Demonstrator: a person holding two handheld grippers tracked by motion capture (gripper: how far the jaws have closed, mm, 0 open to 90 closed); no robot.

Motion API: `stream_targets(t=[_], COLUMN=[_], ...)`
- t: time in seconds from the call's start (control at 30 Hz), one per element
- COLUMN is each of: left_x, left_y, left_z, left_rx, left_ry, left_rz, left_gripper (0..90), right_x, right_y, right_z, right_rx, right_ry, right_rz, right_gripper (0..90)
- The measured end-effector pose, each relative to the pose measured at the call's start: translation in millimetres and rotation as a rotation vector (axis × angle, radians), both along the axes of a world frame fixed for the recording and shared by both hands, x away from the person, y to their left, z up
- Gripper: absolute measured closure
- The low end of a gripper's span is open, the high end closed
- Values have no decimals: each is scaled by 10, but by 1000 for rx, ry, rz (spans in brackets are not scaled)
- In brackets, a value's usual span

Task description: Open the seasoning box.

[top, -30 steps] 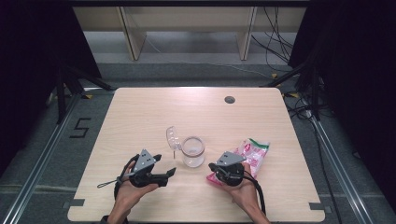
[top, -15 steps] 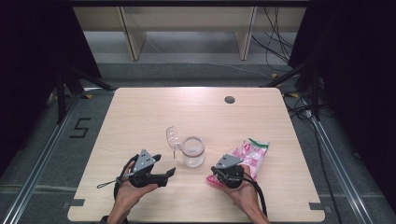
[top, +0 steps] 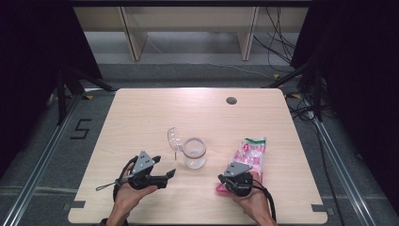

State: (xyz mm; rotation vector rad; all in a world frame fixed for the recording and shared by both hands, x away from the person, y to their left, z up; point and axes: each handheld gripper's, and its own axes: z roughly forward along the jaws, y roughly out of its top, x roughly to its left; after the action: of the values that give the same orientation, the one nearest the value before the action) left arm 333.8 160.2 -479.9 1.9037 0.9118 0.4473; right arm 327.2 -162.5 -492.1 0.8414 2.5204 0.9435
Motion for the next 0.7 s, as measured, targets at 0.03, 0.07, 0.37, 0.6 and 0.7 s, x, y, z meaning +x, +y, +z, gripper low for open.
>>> stream_targets(t=[0.03, 0.07, 0.37, 0.6, 0.7], left_x=[0, 0, 2, 3, 7], left_y=[-1, -2, 11, -9, -1], left_z=[0, 0, 2, -12, -14], left_rx=[0, -1, -2, -14, -7], left_ry=[0, 1, -1, 5, 3], left_rz=[0, 0, 6, 9, -3], left_gripper=[243, 243, 241, 239, 239], right_x=[-13, -19, -115, -174, -175], right_y=[-8, -18, -132, -389, -562], right_z=[-8, -5, -49, 174, 251], right_rx=[-2, -4, 7, 234, 280], right_ry=[-1, -3, 24, -33, -64], right_rz=[1, 0, -7, -24, -92], right_gripper=[900, 900, 900, 716, 626])
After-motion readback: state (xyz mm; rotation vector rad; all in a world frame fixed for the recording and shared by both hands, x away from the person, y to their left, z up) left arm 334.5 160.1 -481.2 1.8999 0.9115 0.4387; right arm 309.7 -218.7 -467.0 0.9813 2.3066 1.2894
